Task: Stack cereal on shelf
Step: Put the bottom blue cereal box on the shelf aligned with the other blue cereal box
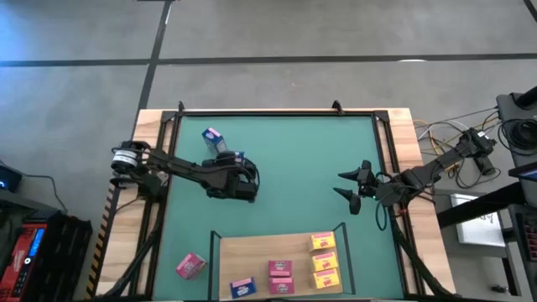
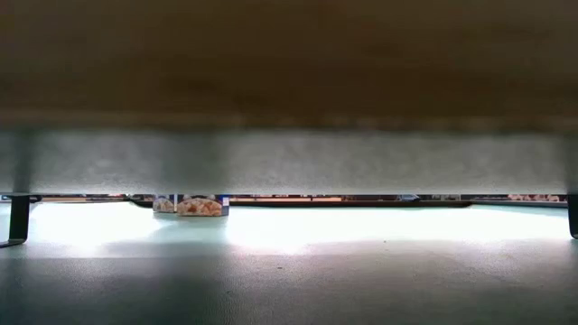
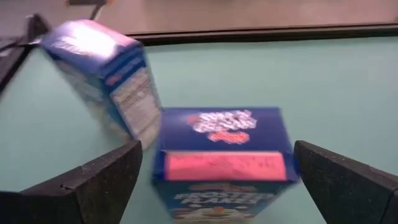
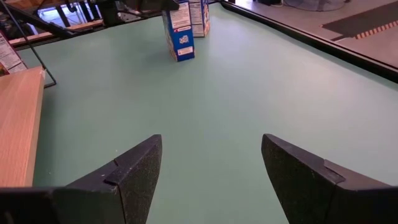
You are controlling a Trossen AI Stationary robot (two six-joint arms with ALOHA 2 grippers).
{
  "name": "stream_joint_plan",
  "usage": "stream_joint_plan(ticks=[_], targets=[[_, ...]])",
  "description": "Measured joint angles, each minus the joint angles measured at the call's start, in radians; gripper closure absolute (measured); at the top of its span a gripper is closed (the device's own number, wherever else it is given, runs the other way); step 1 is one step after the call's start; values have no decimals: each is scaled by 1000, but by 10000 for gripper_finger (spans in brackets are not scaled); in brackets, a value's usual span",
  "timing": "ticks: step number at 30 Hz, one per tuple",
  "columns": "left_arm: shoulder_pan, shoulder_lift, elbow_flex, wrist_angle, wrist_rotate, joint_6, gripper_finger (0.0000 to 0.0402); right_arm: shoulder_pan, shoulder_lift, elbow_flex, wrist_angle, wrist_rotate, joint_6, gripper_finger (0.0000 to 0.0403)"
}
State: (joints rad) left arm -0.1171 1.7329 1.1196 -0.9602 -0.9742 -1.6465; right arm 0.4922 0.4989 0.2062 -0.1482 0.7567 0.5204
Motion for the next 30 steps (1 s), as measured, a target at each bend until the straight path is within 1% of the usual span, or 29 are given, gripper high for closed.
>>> stream_joint_plan(ticks=[4, 7, 9, 12, 14, 15, 17, 19, 20, 21, 23, 27, 30], targets=[[1, 0, 92, -172, 51, -96, 2, 0, 0, 0, 0, 0, 0, 138], [0, 0, 177, -258, 107, -104, 2, 0, 0, 0, 0, 0, 0, 138], [0, -1, 223, -278, 155, -22, 2, 0, 0, 0, 0, 0, 0, 138], [0, -1, 265, -268, 212, 187, 2, 0, 0, 0, 0, 0, 0, 138], [0, -1, 280, -250, 259, 301, 2, 0, 0, 0, 0, 0, 0, 138], [2, -1, 289, -248, 286, 324, 2, 0, 0, 0, 0, 0, 0, 138], [9, -1, 308, -251, 333, 312, 2, 0, 0, 0, 0, 0, 0, 138], [14, -1, 328, -256, 360, 292, 2, 0, 0, 0, 0, 0, 0, 138], [15, -1, 338, -258, 363, 308, 2, 0, 0, 0, 0, 0, 0, 138], [15, -1, 345, -259, 363, 347, 2, 0, 0, 0, 0, 0, 0, 138], [14, -1, 357, -258, 364, 488, 2, 0, 0, 0, 0, 0, 0, 138], [14, -2, 354, -247, 365, 873, 2, 0, 0, 0, 0, 0, 0, 138], [38, -2, 339, -227, 366, 1119, 2, 0, 0, 0, 0, 0, 0, 138]])
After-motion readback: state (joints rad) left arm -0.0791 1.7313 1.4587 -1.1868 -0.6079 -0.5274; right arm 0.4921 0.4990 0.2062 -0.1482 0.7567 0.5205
